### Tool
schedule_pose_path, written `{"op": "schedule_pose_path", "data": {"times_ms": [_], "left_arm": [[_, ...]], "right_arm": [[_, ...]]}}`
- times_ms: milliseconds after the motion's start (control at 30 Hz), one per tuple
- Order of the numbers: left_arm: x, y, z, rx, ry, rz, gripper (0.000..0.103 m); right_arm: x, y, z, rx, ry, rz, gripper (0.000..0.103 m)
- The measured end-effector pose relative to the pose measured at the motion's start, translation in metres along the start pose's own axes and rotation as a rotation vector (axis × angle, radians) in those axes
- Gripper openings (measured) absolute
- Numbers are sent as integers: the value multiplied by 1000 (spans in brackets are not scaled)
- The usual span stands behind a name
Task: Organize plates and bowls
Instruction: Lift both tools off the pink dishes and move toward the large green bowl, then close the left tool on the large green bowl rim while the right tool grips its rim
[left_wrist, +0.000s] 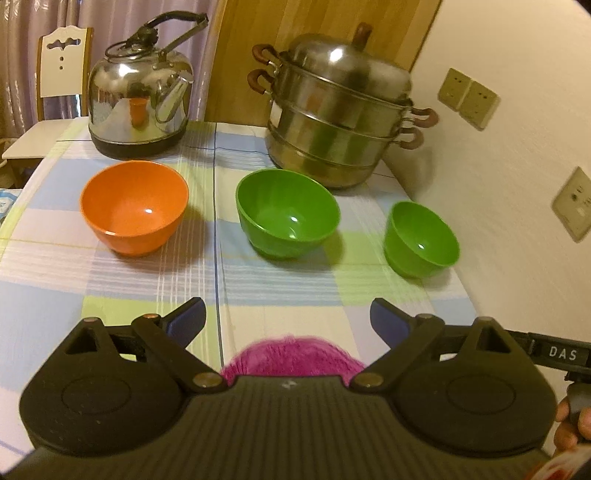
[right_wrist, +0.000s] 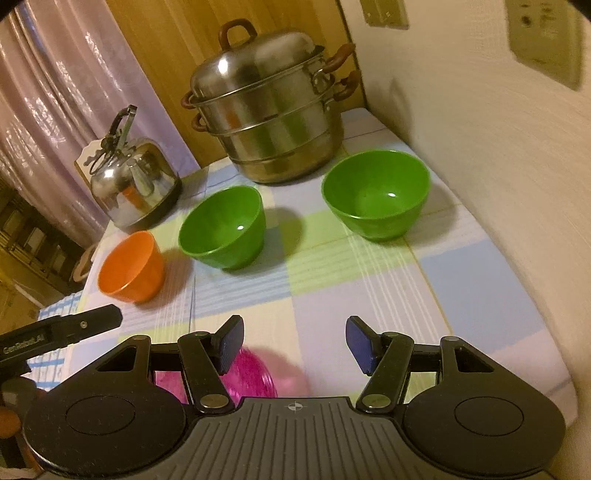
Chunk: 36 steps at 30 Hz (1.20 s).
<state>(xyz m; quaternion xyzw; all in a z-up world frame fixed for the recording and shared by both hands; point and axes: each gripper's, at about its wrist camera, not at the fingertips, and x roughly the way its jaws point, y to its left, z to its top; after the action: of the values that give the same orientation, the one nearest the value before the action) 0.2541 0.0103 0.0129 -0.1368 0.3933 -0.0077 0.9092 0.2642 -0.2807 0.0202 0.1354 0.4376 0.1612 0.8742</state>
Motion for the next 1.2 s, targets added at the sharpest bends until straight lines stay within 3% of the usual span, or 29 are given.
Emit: {"op": "schedule_pose_path", "data": {"times_ms": [400,733,1000,1200], "left_arm": [[93,26,49,-26,26,-3,87],[164,32,83,-7,66,12,63],[199,32,92,28,77,75,40],[213,32,97,52,86,104,32]], "right_arm": [[89,6,43,0,24,75,61],[160,11,86,11,29,89,60],[203,9,102,31,62,99,46],[223,14,108,29,81,103,38]]}}
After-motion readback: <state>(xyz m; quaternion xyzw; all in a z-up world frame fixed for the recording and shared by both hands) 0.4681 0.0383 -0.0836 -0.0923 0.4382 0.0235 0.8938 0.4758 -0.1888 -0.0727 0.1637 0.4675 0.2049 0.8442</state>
